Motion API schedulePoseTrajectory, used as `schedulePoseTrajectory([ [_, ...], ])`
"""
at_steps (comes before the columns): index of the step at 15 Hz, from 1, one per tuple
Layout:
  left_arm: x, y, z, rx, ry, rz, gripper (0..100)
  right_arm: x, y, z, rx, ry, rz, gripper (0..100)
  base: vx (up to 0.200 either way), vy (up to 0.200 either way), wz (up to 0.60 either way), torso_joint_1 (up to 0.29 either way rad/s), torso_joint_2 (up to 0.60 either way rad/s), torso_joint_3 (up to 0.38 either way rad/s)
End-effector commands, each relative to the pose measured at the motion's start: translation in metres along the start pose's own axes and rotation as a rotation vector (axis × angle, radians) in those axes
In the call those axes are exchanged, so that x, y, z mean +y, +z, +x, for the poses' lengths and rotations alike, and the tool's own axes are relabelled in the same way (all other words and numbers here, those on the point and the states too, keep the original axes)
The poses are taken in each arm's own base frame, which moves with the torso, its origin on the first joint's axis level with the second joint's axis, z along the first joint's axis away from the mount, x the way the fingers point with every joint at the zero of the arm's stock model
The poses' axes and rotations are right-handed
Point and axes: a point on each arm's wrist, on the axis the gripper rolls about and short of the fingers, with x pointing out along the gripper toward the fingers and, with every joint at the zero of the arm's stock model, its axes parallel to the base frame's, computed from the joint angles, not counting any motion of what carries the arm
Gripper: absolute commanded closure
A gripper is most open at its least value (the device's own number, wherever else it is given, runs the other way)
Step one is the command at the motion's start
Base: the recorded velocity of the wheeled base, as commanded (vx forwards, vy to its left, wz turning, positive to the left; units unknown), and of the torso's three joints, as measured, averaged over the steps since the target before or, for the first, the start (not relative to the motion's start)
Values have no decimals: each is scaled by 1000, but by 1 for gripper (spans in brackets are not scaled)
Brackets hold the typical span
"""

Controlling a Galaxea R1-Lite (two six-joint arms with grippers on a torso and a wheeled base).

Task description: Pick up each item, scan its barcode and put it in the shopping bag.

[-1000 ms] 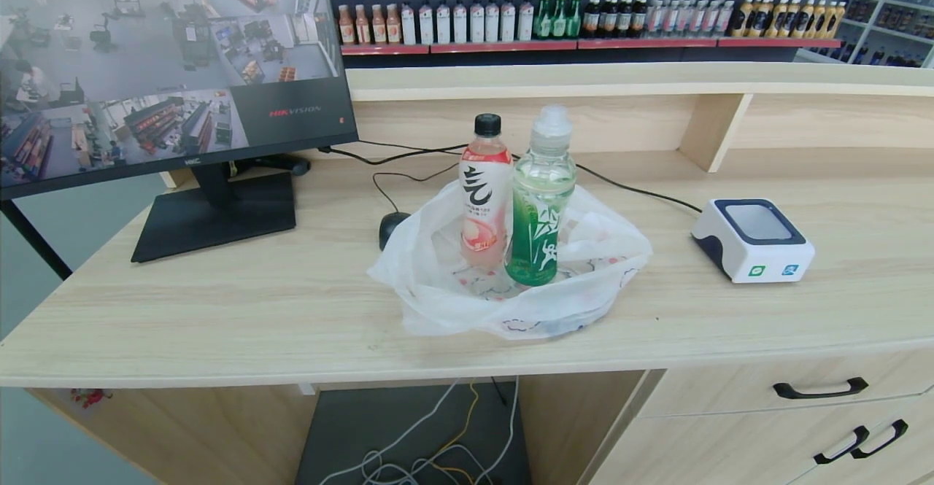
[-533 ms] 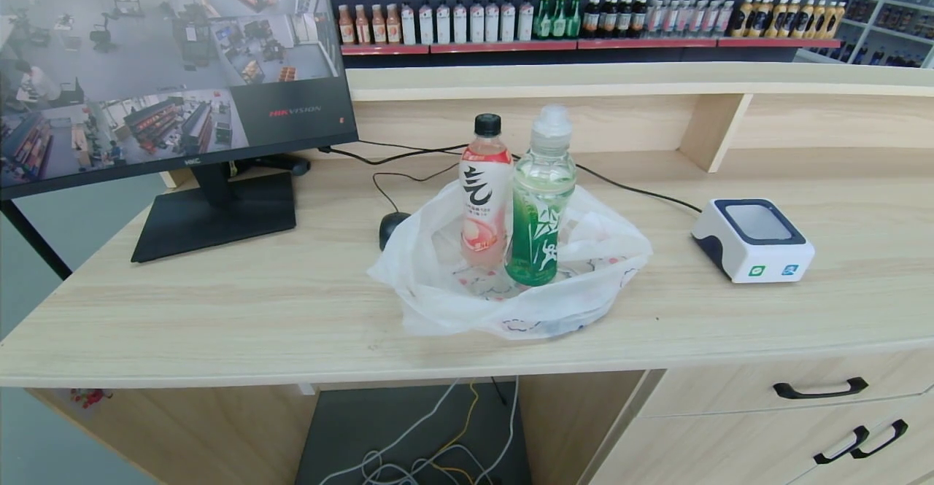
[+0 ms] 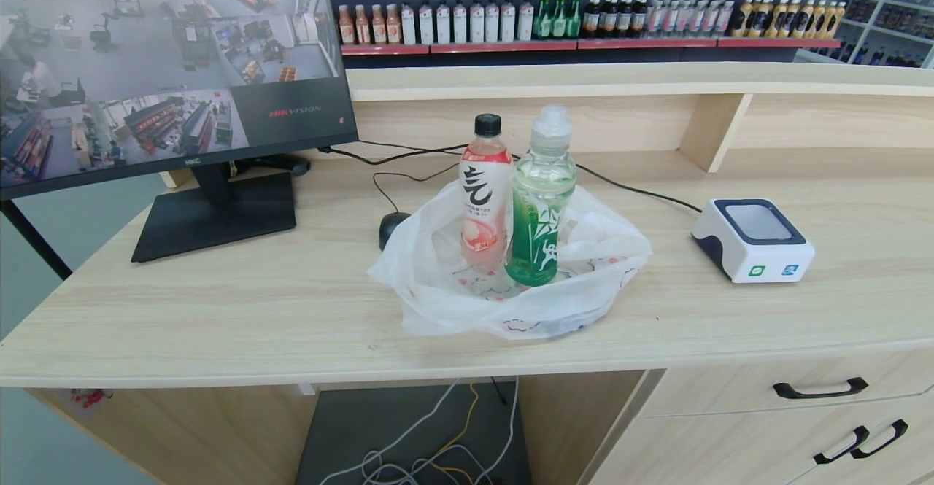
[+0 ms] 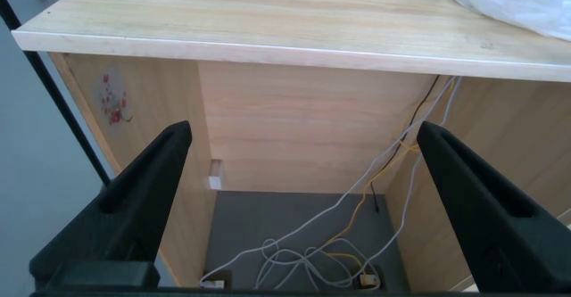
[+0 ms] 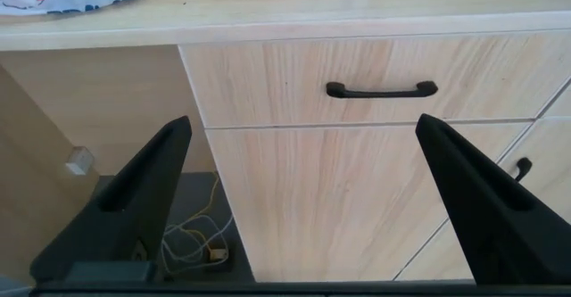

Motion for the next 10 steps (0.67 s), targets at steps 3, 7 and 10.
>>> schedulePoseTrajectory([
  [3, 0, 0, 0, 0, 0, -2, 0, 0, 0, 0, -4, -1, 0, 0, 0, 0, 0, 0, 0, 0],
  [7, 0, 0, 0, 0, 0, -2, 0, 0, 0, 0, -4, 0, -7, 0, 0, 0, 0, 0, 0, 0],
  [10, 0, 0, 0, 0, 1, -2, 0, 0, 0, 0, -4, -1, -2, 0, 0, 0, 0, 0, 0, 0],
])
